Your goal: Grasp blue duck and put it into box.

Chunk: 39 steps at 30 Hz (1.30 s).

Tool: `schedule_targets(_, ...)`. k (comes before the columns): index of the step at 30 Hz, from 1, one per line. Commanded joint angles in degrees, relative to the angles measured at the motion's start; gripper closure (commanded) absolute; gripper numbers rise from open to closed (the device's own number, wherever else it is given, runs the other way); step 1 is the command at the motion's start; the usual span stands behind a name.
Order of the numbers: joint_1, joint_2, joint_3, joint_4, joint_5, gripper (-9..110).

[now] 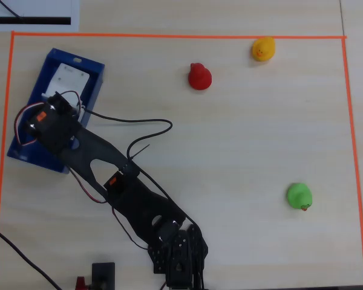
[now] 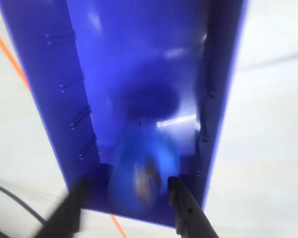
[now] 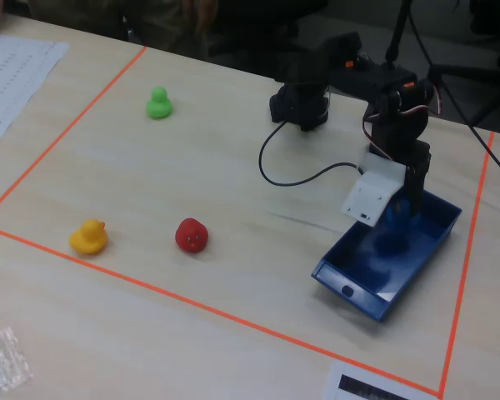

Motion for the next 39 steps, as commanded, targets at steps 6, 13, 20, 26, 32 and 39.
schedule_targets(6,5.4,28.2,30.3,-10.3,-7.8,101)
schedule_targets(13,19.1,82.5,97.6,-43.8,-20.9,101)
schedule_targets(20,32.6,114.6,129.9,-48.8,-35.2,101)
schedule_targets(26,38.5,129.6,143.9,-47.1,-42.1,101)
schedule_targets(32,40.9,138.3,147.7,-32.7,-48.8,101)
schedule_targets(39,41.5,138.3,147.8,-17.9,-52.7,101)
